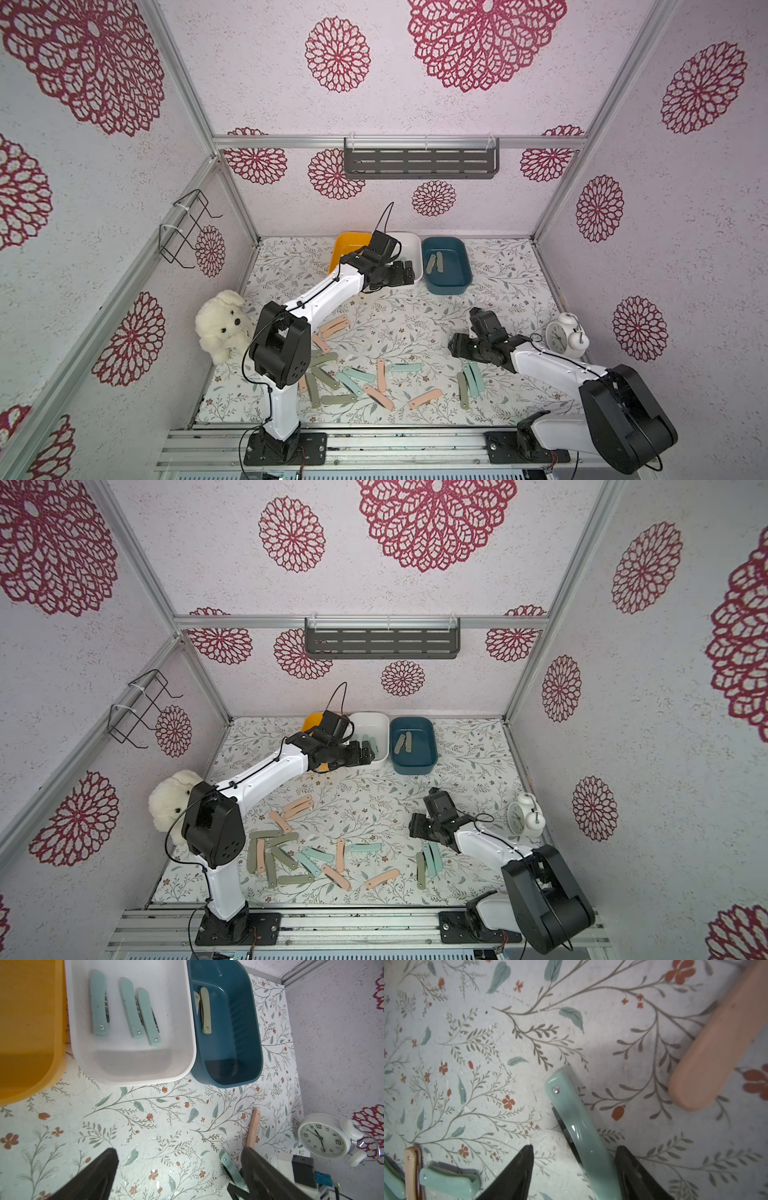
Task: Place the fruit knives into the storage box by color
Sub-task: Pick up the fruit knife from the center of the board.
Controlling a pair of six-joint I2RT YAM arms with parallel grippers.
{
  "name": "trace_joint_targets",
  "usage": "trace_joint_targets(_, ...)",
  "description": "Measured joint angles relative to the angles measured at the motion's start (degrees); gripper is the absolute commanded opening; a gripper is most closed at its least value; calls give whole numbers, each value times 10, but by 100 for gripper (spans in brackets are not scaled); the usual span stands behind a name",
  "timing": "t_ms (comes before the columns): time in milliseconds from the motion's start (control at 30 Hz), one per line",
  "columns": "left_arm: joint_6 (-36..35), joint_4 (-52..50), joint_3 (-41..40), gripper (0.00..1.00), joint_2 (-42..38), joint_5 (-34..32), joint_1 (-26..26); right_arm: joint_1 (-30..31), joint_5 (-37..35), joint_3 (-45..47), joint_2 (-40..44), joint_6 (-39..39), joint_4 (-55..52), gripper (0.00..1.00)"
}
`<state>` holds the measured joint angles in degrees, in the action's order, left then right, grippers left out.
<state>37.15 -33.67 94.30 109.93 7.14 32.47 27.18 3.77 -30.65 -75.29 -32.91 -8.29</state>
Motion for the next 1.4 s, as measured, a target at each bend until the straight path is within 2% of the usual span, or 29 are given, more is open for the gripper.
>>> trace_joint_targets(333,0,17,-43,97,-7,12,-10,50,-52,-52,-56,3,-43,34)
trace_joint_targets(467,1,22,-44,97,-8,15,-17,60,-61,-73,-72,3,-66,33)
trace_joint_targets(633,4,28,-47,97,-11,18,-20,69,-67,-82,-73,2,-96,40)
trace_joint_targets(767,5,30,-58,97,-21,23,-20,80,-68,-82,-70,2,-110,41)
trace_joint_targets(1000,6,29,-60,97,-24,27,-22,94,-84,-87,-75,-1,-122,32)
trace_joint_targets(1300,6,28,-62,97,-30,27,-35,104,-103,-100,-88,-8,-136,17)
trace_joint_targets(1400,6,25,-66,97,-33,27,-37,104,-105,-107,-94,-11,-137,15)
